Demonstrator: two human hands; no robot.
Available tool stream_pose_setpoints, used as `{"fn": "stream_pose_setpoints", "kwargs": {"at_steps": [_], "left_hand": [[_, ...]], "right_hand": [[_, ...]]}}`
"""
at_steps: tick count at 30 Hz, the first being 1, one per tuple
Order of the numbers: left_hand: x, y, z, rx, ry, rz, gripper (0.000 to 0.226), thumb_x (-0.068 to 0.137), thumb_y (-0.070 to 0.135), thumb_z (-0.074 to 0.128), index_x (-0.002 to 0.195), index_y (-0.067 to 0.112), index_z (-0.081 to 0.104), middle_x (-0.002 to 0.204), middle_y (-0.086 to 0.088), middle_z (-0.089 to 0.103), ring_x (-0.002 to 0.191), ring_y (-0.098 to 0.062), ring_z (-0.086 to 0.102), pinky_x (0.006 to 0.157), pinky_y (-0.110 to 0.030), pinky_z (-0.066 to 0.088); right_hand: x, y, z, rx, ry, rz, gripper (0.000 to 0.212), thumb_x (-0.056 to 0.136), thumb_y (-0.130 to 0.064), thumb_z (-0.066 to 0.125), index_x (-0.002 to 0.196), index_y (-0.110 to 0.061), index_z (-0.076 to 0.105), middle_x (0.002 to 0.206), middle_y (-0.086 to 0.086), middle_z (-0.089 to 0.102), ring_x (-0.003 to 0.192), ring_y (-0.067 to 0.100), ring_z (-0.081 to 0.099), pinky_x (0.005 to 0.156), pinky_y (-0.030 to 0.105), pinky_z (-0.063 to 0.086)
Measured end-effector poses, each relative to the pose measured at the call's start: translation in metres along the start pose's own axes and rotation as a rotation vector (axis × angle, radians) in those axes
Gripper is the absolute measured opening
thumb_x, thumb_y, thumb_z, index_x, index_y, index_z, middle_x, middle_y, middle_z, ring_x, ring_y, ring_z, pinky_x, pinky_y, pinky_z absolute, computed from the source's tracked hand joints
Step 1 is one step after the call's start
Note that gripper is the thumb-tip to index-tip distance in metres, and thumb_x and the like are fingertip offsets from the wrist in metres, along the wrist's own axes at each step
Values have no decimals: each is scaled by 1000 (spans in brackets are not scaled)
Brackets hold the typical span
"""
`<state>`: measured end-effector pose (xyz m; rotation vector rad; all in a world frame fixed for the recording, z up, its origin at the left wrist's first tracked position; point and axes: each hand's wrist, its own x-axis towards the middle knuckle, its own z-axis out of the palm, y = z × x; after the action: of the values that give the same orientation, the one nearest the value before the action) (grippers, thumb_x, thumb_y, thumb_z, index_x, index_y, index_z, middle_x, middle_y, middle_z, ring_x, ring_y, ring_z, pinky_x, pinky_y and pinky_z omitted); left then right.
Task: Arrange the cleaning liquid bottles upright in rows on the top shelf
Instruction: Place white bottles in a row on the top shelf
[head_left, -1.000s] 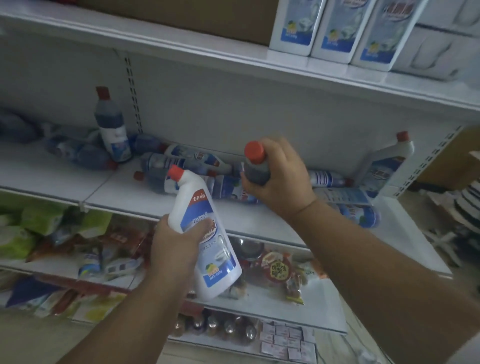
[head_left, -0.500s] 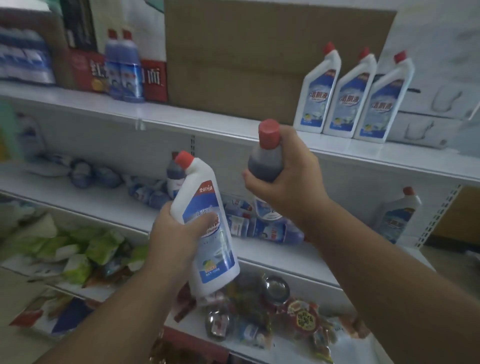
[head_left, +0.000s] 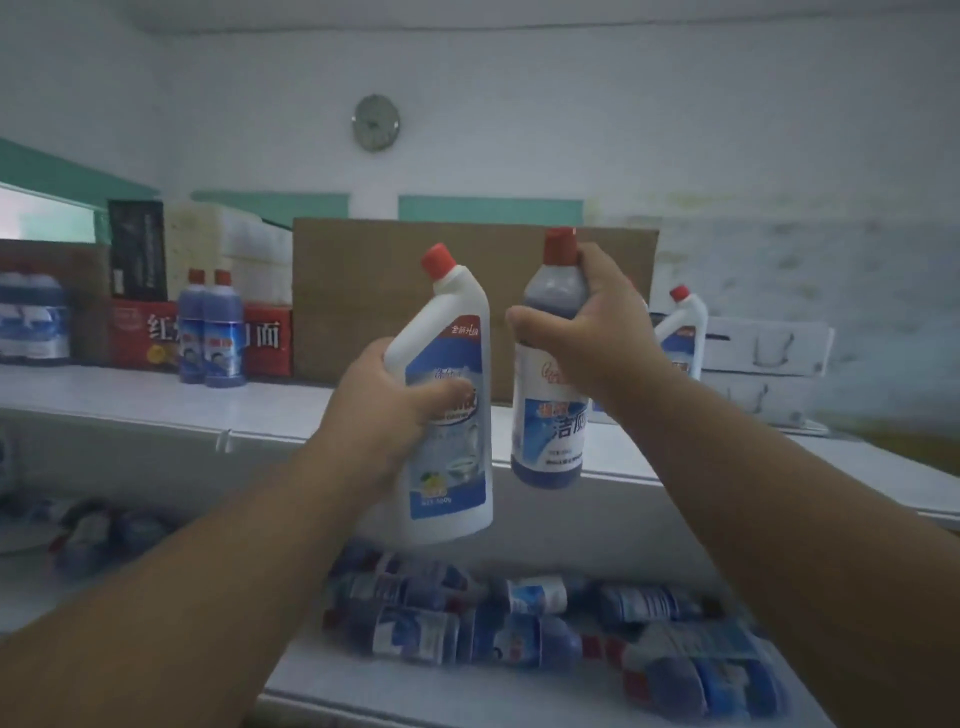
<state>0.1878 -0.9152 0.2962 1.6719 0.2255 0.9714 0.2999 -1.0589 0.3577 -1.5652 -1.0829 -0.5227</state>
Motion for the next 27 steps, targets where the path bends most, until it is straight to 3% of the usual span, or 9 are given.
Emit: {"fn": "stream_pose_setpoints", "kwargs": {"at_steps": [4, 10, 21, 27], "left_hand": [[56, -2, 22, -23, -113, 37, 41, 75, 20, 84, 105, 31, 57, 97, 0, 72, 86, -22, 72, 78, -48, 59], [130, -28, 62, -68, -277, 32, 41, 76, 15, 84, 106, 27, 59, 97, -2, 72, 87, -23, 72, 71, -42, 57], [182, -64, 125, -113, -384, -51, 40, 75, 13, 85, 105, 27, 63, 94, 1, 75, 85, -22, 72, 64, -35, 54], [183, -62, 129, -72, -409, -72, 37, 74, 21, 85, 106, 24, 66, 90, 3, 76, 84, -22, 74, 73, -41, 58]], "right_hand": [[34, 22, -6, -63, 77, 41, 39, 77, -30, 81, 103, -27, 53, 86, -7, 63, 75, 9, 65, 58, 17, 49], [70, 62, -17, -141, 166, 106, 41, 72, -27, 83, 103, -22, 56, 89, 4, 67, 78, 22, 69, 70, 39, 61], [84, 120, -32, -271, 162, 228, 41, 77, -28, 81, 109, -22, 56, 87, -3, 62, 77, 14, 65, 67, 30, 56], [81, 142, -35, -228, 93, 280, 46, 79, -31, 80, 114, -25, 51, 91, -4, 63, 82, 14, 66, 73, 33, 60]]}}
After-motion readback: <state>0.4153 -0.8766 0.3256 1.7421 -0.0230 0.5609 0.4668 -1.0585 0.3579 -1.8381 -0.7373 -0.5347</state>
